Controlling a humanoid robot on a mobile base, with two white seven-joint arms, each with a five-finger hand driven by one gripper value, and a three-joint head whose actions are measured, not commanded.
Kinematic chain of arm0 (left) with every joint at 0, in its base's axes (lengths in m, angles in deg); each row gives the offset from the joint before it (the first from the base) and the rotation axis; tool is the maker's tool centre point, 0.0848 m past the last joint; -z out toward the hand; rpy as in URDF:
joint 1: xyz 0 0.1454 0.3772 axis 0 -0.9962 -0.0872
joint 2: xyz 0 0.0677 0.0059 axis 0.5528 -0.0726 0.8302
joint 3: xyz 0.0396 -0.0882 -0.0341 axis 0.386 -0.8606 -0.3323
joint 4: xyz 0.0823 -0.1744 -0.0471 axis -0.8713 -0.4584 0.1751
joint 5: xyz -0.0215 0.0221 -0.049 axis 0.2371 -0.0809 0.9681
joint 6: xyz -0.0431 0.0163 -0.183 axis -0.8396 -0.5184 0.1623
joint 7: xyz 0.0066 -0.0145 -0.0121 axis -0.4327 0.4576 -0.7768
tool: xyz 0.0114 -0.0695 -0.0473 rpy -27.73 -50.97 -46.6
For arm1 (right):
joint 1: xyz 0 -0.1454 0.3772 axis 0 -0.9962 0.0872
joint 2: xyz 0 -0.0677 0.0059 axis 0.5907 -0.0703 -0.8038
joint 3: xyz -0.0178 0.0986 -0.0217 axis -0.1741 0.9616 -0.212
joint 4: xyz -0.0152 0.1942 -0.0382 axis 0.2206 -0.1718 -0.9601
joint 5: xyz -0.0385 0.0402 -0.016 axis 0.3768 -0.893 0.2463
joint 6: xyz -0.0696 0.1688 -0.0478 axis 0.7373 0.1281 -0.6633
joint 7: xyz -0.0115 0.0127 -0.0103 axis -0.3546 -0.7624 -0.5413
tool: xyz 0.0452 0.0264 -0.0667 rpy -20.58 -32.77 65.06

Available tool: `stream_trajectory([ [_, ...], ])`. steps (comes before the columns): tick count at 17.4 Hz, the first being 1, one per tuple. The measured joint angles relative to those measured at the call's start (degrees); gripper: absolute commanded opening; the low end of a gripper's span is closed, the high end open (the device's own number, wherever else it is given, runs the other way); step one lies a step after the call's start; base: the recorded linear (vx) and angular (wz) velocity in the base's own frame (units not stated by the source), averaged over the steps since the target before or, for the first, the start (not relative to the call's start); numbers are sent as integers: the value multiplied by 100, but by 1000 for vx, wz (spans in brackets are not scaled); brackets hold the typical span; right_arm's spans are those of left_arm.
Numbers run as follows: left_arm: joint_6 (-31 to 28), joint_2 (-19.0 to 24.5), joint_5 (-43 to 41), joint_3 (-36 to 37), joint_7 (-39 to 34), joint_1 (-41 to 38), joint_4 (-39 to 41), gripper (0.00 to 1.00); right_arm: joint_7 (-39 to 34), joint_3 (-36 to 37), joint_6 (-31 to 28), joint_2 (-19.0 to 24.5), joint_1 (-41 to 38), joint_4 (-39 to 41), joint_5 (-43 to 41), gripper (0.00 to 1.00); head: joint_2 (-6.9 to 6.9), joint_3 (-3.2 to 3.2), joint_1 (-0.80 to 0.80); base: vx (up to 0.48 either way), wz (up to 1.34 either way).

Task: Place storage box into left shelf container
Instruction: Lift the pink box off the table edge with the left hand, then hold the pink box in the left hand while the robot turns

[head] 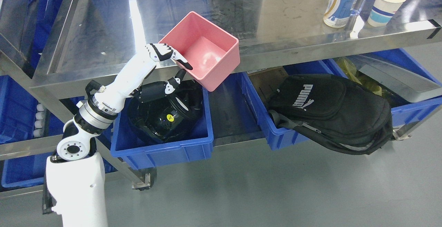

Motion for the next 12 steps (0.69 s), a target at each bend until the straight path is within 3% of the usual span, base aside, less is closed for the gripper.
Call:
stream_trajectory([
  [12,11,-28,325,199,10,-425,343,1,25,0,0,0,-1,0,0,100,1,0,0,-110,235],
])
